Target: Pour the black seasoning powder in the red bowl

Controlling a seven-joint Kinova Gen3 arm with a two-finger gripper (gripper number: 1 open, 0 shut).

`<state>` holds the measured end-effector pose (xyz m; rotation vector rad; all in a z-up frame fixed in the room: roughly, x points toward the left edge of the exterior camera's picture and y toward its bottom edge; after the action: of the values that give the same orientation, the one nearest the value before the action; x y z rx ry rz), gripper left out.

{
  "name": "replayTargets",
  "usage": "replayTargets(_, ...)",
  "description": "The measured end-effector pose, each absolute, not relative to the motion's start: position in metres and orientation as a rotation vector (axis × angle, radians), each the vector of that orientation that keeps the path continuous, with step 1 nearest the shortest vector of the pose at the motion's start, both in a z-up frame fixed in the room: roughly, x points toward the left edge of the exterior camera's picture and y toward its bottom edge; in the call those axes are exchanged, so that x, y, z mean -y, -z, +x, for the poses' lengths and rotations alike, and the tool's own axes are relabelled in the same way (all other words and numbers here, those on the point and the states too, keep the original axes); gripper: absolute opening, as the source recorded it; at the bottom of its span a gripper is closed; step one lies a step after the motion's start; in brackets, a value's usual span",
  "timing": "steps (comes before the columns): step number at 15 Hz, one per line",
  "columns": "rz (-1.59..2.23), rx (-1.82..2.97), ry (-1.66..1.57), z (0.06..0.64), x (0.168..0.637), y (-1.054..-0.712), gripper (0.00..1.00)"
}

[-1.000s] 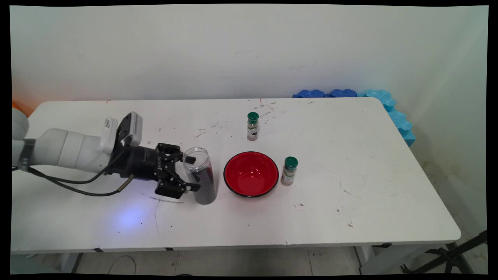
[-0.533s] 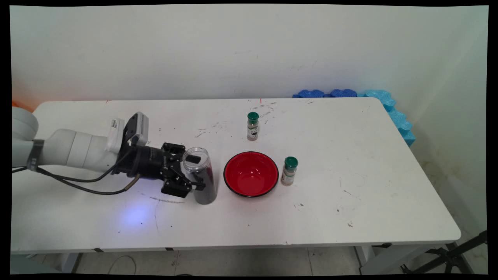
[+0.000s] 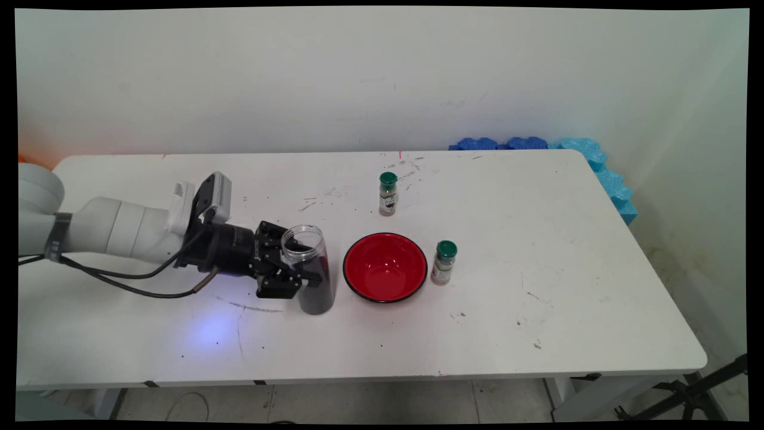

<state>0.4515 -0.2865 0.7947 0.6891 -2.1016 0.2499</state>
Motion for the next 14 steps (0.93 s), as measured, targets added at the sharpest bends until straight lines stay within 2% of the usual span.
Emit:
replayTargets(5, 0.701, 2.125, -0.212, 0.457, 0.286, -0.809, 0.00)
replayTargets(14, 0.834, 2.141, -0.109, 0.462, 0.291, -0.880, 0.00)
